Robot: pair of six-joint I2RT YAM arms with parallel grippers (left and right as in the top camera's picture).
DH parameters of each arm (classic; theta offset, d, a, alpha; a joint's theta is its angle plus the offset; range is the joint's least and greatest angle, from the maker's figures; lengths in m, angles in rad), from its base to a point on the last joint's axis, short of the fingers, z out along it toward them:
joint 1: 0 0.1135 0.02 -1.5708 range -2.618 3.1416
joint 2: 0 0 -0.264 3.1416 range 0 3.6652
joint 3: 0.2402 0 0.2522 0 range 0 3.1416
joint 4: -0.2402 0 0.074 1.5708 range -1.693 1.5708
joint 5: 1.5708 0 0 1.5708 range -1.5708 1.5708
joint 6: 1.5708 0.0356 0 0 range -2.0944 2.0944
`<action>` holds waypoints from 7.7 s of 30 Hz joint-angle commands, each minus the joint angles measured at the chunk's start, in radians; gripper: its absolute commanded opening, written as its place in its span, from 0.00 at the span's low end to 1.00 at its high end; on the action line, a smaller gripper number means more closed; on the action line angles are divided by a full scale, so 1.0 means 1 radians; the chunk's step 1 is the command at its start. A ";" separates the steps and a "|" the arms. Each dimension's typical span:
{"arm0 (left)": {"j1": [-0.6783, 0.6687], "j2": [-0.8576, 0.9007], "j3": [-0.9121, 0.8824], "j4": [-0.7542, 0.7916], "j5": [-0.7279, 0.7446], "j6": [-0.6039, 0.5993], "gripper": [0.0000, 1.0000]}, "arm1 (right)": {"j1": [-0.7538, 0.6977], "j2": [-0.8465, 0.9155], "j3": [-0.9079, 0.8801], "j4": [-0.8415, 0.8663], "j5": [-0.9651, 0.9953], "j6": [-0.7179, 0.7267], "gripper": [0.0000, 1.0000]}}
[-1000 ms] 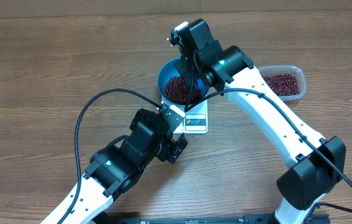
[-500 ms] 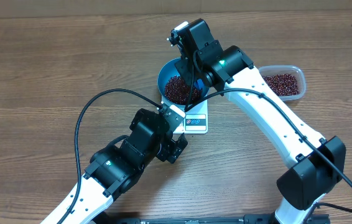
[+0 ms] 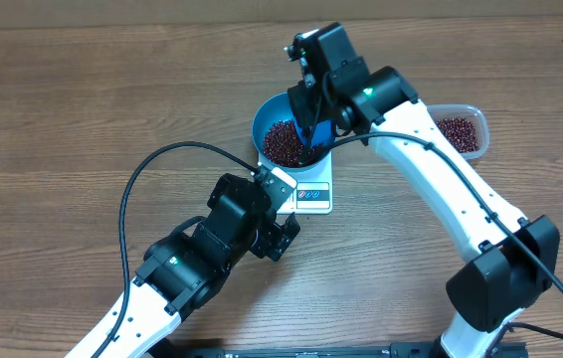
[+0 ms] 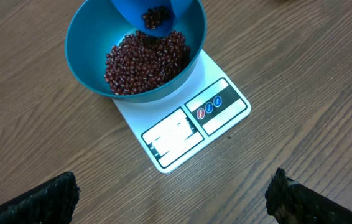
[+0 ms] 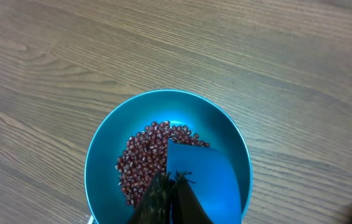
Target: Scoop item into bowl and weigh 150g on scale
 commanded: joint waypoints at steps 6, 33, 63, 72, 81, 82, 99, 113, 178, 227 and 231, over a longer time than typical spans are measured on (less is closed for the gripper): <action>0.002 0.005 -0.005 0.003 -0.012 -0.013 1.00 | -0.084 -0.048 0.042 0.003 -0.178 0.058 0.04; 0.002 0.005 -0.005 0.003 -0.012 -0.013 1.00 | -0.103 -0.049 0.042 0.003 -0.179 0.079 0.04; 0.002 0.005 -0.005 0.003 -0.012 -0.013 0.99 | -0.600 -0.146 0.042 -0.179 -0.091 0.040 0.04; 0.002 0.005 -0.005 0.003 -0.012 -0.013 0.99 | -0.540 -0.146 0.042 -0.211 0.266 -0.027 0.04; 0.002 0.005 -0.005 0.003 -0.013 -0.013 1.00 | -0.459 -0.146 0.042 -0.211 0.481 -0.052 0.04; 0.002 0.005 -0.005 0.003 -0.012 -0.013 1.00 | -0.452 -0.146 0.042 -0.211 0.500 -0.052 0.04; 0.002 0.005 -0.005 0.003 -0.012 -0.013 1.00 | -0.418 -0.146 0.042 -0.191 0.436 -0.048 0.04; 0.002 0.005 -0.005 0.003 -0.013 -0.013 1.00 | -0.354 -0.146 0.042 0.001 -0.399 -0.113 0.04; 0.002 0.005 -0.005 0.003 -0.012 -0.013 1.00 | -0.069 0.065 -0.007 0.061 -0.209 -0.134 0.04; 0.002 0.005 -0.005 0.003 -0.012 -0.013 1.00 | -0.018 0.087 -0.004 0.010 -0.231 -0.134 0.04; 0.002 0.005 -0.005 0.003 -0.012 -0.013 1.00 | -0.018 0.085 -0.004 0.007 -0.273 -0.134 0.04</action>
